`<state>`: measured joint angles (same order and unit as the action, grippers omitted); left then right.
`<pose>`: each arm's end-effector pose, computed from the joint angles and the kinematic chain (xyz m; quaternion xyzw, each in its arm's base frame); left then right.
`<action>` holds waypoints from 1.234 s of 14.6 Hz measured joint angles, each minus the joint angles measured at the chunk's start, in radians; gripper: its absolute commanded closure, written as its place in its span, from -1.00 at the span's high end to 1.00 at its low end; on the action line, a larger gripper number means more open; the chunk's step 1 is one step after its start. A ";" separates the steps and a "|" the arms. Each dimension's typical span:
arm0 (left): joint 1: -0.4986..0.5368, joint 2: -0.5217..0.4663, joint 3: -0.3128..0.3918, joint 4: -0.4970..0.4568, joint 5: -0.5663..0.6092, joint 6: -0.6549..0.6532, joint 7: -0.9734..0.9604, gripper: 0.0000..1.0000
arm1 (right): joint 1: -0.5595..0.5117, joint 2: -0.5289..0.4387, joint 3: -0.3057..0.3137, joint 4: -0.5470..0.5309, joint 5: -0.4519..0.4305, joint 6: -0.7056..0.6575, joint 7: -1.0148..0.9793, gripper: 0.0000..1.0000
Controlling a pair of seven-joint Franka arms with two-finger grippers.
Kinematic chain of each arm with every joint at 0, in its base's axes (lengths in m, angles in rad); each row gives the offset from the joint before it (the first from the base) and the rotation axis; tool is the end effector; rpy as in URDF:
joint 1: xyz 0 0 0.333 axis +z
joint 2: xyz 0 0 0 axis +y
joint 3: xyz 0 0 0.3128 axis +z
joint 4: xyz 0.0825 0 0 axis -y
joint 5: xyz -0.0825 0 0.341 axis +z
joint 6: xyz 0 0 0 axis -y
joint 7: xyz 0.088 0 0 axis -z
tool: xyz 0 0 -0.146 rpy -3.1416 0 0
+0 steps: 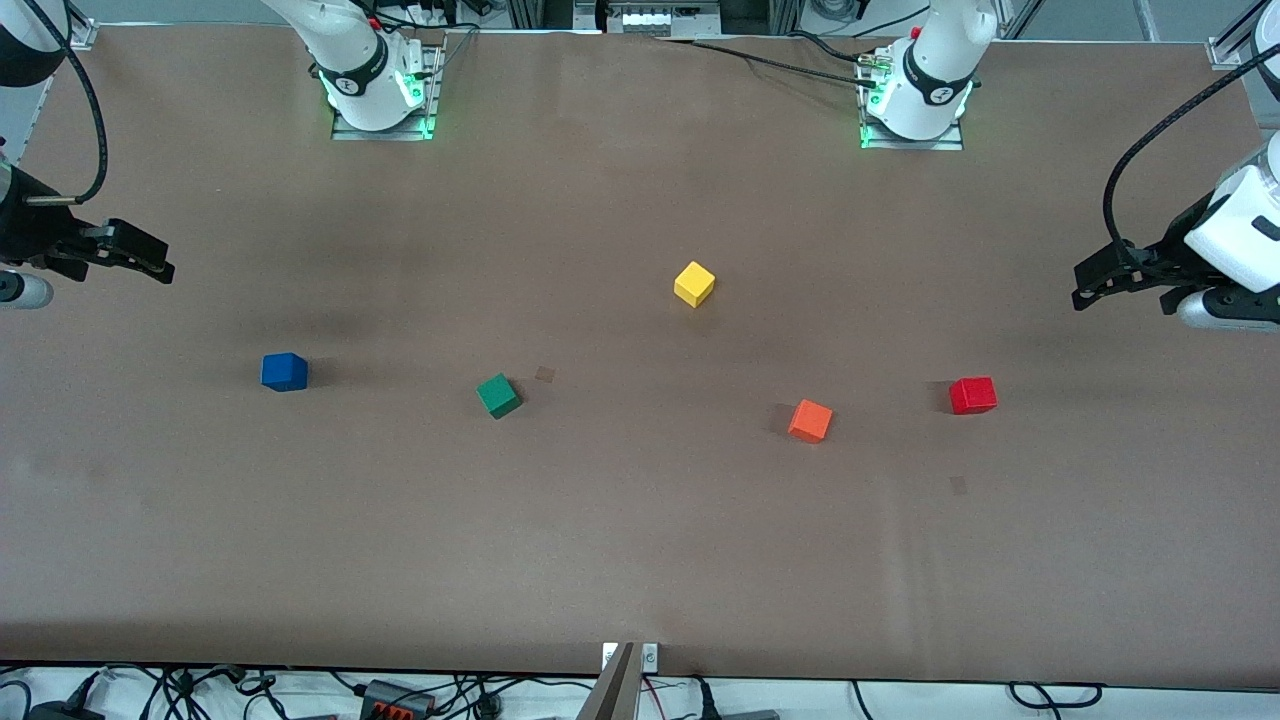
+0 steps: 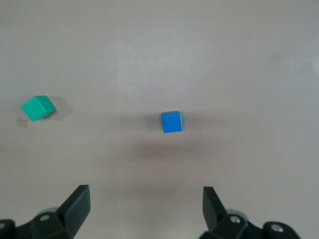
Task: Pass red block to right arm, stack on blue
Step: 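Move the left gripper toward the red cube, then lower the left gripper onto the red cube and close it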
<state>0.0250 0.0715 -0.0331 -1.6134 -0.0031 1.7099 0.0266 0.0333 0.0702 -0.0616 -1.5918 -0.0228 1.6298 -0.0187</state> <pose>0.5444 -0.0043 0.5385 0.9998 -0.0171 0.0125 0.0026 0.5343 -0.0173 0.5417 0.9998 -0.0039 -0.0163 0.0132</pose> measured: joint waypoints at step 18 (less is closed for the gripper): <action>0.060 0.354 0.002 -0.012 0.021 0.159 0.019 1.00 | -0.009 0.011 0.000 -0.003 0.000 0.000 0.002 1.00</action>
<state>0.0849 0.4257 -0.0308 -1.6259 0.0181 1.8687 0.0461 0.0248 0.0810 -0.0619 -1.5952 -0.0228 1.6301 -0.0171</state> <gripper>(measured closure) 0.000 0.000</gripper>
